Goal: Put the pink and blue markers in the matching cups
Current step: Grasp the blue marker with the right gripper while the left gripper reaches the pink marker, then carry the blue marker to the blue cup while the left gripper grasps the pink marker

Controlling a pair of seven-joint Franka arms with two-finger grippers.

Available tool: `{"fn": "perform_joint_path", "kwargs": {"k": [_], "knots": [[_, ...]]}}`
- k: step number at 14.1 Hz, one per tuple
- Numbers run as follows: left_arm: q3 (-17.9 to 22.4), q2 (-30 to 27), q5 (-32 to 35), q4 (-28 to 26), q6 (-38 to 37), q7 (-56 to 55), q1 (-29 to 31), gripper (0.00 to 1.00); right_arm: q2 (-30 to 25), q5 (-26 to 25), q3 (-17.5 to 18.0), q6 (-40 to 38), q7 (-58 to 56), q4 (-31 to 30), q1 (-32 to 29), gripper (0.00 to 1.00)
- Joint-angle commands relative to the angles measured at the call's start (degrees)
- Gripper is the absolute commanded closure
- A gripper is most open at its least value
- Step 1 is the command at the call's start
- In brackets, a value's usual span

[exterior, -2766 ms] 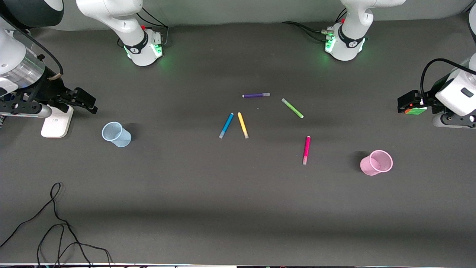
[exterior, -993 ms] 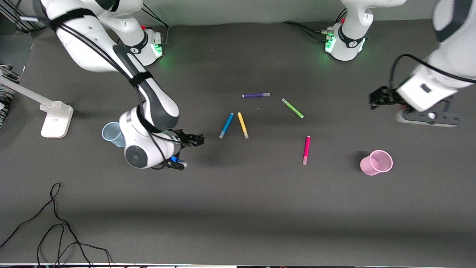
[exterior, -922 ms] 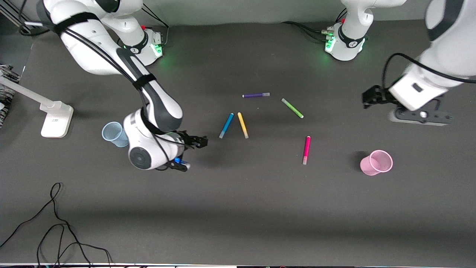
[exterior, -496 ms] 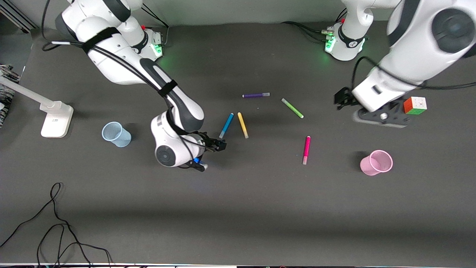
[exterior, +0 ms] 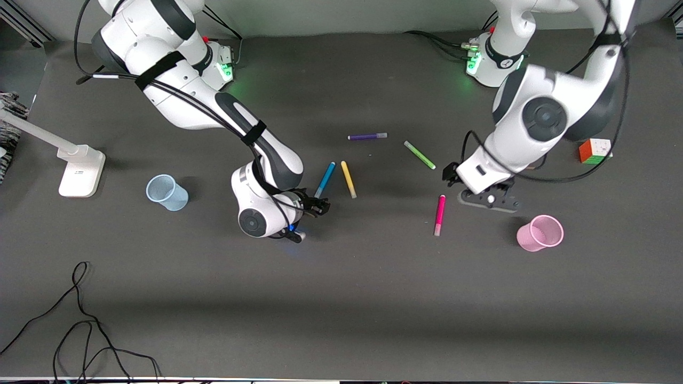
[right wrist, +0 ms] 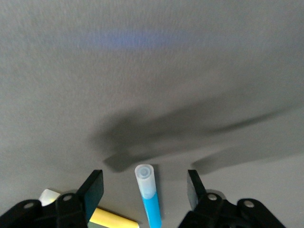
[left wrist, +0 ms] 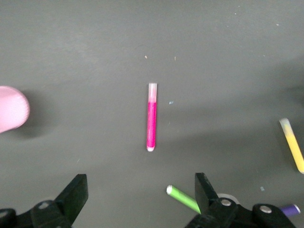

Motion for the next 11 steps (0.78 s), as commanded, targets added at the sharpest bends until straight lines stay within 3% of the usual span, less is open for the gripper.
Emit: {"fn": "perform_joint_path", "kwargs": {"k": [1,6,11], "knots": [[0.61,3.51,0.0,-4.55,9.3,-1.23,-2.49,0.0,-0.42,1.31,-0.09,1.05,1.5,-0.61,0.6,0.49],[0.7,10.46,2.2,-8.79,20.57,-1.59,-3.02,0.0,-0.6,1.31,-0.09,1.05,1.5,-0.7,0.51,1.0],[0.61,14.24,5.19,-8.88,21.55,-0.89,-3.02,0.0,-3.92,0.61,-0.26,0.18,1.33,-0.96,0.25,1.0]]}}
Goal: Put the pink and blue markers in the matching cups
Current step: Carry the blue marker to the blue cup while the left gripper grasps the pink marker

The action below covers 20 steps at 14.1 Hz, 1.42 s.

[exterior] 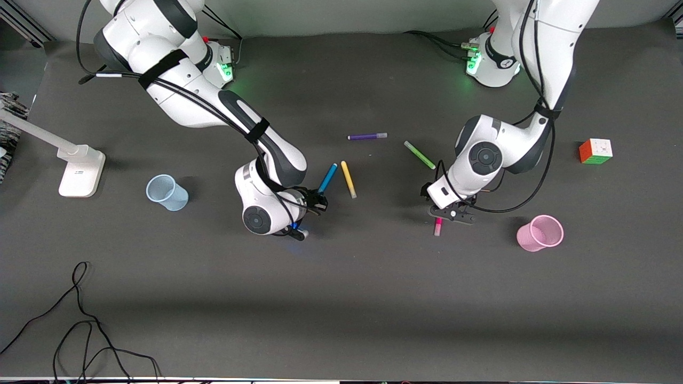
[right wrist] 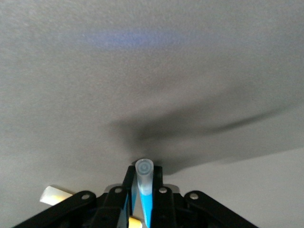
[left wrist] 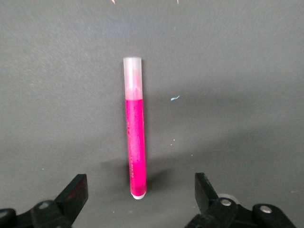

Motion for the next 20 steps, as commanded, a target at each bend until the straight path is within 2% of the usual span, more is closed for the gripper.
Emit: {"fn": "perform_joint_path", "kwargs": {"k": [1,3,5,6,8,9,10,12,13,16,19,20], "knots": [[0.55,1.13,2.49,-0.45,0.95,-0.52,-0.78,0.01,-5.47,0.35,-0.68,-1.09,0.77,-2.11,-0.13,1.0],[0.55,1.84,3.47,-0.36,0.96,-0.52,-0.6,0.06,-11.61,-0.34,-2.43,-3.63,-0.2,-4.75,-1.18,1.0],[0.64,2.01,3.38,-0.1,1.13,-1.14,-0.77,0.14,-19.25,-4.64,-5.07,-4.17,-3.61,-10.0,-1.28,1.0],[0.55,2.02,3.38,-0.01,1.13,-1.31,-0.78,0.2,-23.03,-5.18,-6.56,-3.83,-5.63,-12.64,-1.28,1.0],[0.55,2.02,3.38,0.08,1.13,-2.8,-0.77,0.39,-30.76,-7.19,-10.43,-3.04,-12.29,-17.57,-1.28,1.0],[0.55,2.02,3.38,0.08,1.13,-4.64,-0.78,0.5,-34.45,-9.47,-12.18,-2.33,-15.9,-19.94,-1.28,1.0],[0.55,2.02,3.38,0.17,1.13,-5.61,-0.86,0.56,-37.62,-12.27,-13.68,-1.81,-17.76,-21.62,-1.19,1.0],[0.55,1.93,3.38,0.26,1.04,-5.8,-0.86,0.67,-42.47,-23.14,-15.45,-1.63,-19.09,-23.56,-1.19,1.0],[0.55,2.01,3.38,0.26,1.04,-6.49,-0.86,0.71,-44.4,-26.86,-16.67,-1.45,-21.45,-24.44,-1.27,1.0],[0.55,1.93,3.38,0.26,1.04,-7.12,-0.86,0.89,-50.29,-27.95,-22.99,5.37,-33.99,-30.92,-1.28,1.0],[0.55,0.7,3.38,0.61,0.17,-8.95,-0.6,0.94,-54.35,-27.95,-29.06,17.85,-43.68,-41.38,-1.28,1.0],[0.55,-0.52,3.38,1.13,-0.36,-10.96,-0.6,0.96,-54.62,-27.95,-31.25,20.32,-46.84,-42.98,-1.28,1.0]]}}
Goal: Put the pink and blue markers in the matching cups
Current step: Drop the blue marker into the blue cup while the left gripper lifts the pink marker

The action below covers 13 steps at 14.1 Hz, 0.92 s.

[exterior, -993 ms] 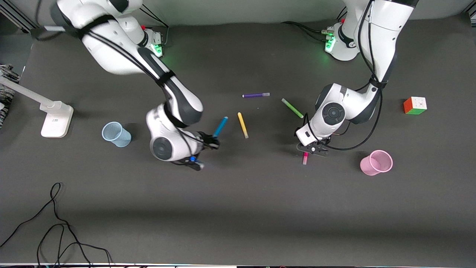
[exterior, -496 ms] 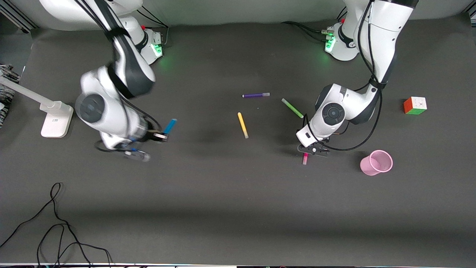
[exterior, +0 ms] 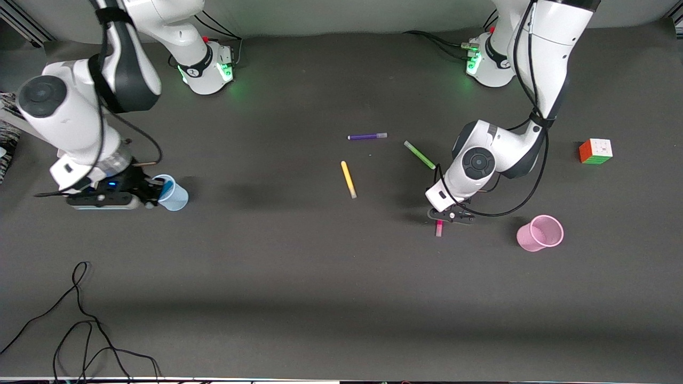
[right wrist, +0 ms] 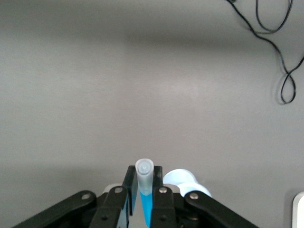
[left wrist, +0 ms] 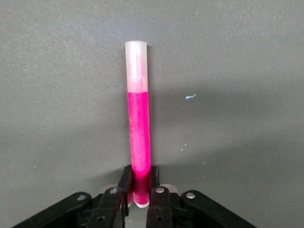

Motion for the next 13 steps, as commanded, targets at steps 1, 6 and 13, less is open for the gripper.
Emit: {"fn": "perform_joint_path", "kwargs": {"k": [1,6,13], "knots": [[0.46,-4.31,0.87,0.67,-1.61,-5.35,-0.32,0.97,-3.64,-1.23,-4.87,7.87,-7.82,-7.97,0.64,1.0],[1.6,-10.91,0.0,12.42,-25.46,-5.36,3.71,1.0,-2.5,-1.23,-8.58,22.09,-10.31,-17.63,0.64,1.0],[1.78,-12.51,-1.5,25.62,-49.14,9.38,18.12,1.0,-1.97,-1.14,-8.85,23.27,-9.52,-21.07,0.64,1.0]]}}
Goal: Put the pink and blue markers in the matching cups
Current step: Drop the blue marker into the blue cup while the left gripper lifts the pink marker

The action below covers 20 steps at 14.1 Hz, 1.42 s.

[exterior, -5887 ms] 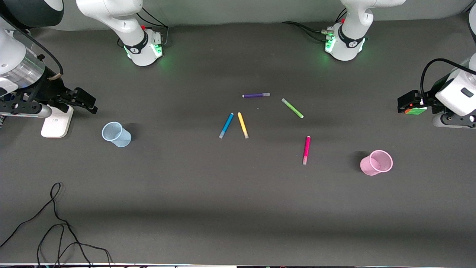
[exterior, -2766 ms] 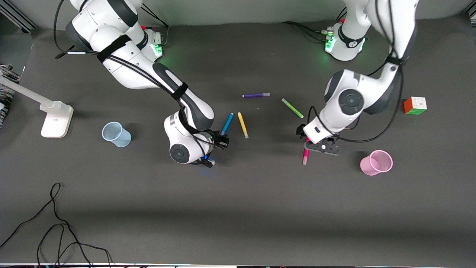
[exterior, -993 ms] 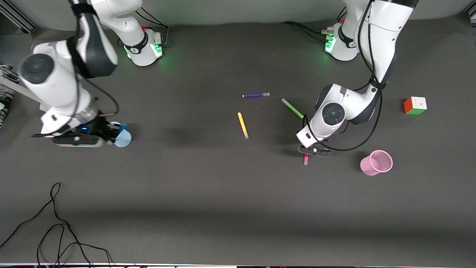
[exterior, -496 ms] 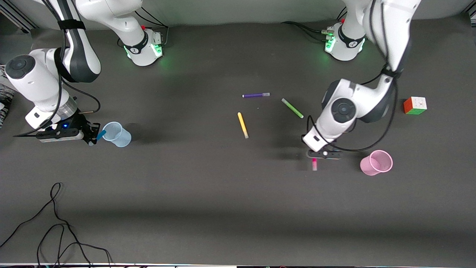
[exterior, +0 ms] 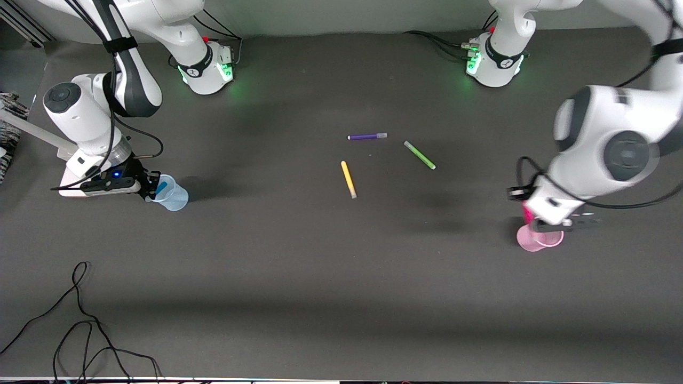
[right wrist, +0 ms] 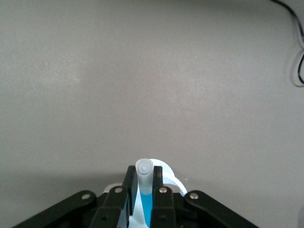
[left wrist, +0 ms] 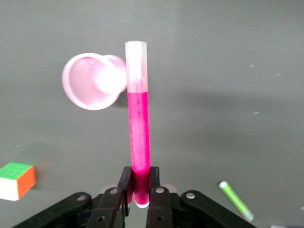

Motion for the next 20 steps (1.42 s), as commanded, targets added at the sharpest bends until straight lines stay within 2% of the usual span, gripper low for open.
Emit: {"fn": "perform_joint_path", "kwargs": {"k": [1,2,8,14,17,20], "knots": [[-0.46,1.58,-0.92,3.61,-6.92,7.42,5.49,1.0,-0.3,-1.0,-0.76,0.96,0.07,-0.87,0.49,0.5],[-0.37,2.11,-0.83,3.7,-8.33,8.92,6.55,1.0,0.14,-1.0,-0.76,0.96,0.07,-0.78,0.4,0.02],[-0.37,7.72,-0.13,5.64,-12.12,9.29,7.79,1.0,0.41,-1.0,-0.5,-0.44,0.24,1.32,0.49,0.0],[-0.37,17.48,1.8,11.25,-13.0,8.76,7.62,1.0,-0.73,-0.56,0.56,-11.95,0.16,7.56,0.49,0.0],[-0.37,20.56,1.98,13.11,-13.97,8.76,7.71,1.0,-1.87,-0.56,2.39,-21.15,0.07,13.78,0.31,0.0],[-0.37,22.05,1.98,14.33,-13.97,8.76,7.71,1.0,-2.84,1.09,5.29,-38.45,0.85,25.11,0.22,0.0]]}}
